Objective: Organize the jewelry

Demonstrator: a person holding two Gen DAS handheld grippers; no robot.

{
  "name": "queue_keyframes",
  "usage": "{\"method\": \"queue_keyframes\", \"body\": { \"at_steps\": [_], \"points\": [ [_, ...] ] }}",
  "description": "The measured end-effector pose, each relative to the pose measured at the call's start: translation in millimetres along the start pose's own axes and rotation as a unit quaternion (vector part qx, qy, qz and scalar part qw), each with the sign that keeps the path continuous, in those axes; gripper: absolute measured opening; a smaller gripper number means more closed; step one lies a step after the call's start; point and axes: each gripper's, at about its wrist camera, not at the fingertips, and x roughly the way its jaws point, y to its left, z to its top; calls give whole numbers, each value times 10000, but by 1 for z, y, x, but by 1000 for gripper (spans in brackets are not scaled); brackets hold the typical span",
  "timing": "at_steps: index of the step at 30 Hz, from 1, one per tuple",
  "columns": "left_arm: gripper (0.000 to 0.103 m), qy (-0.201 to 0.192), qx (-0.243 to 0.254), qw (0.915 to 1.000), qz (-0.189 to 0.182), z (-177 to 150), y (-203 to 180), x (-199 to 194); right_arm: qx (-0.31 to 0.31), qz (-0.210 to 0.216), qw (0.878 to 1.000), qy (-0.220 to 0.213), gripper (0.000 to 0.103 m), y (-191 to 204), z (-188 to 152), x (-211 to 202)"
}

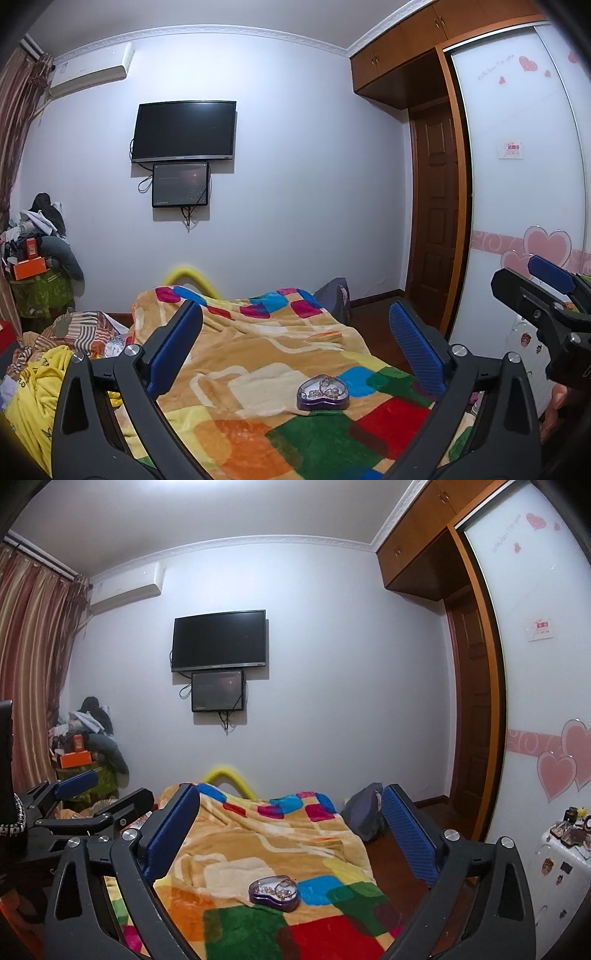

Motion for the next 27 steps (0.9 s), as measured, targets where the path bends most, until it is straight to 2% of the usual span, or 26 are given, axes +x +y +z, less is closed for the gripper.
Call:
{"method": "queue_keyframes", "body": {
  "at_steps": [27],
  "points": [
    [103,42,-120,9999,-16,-3,7,0,95,-3,9997,209,98,-4,-6,-9]
  ]
}}
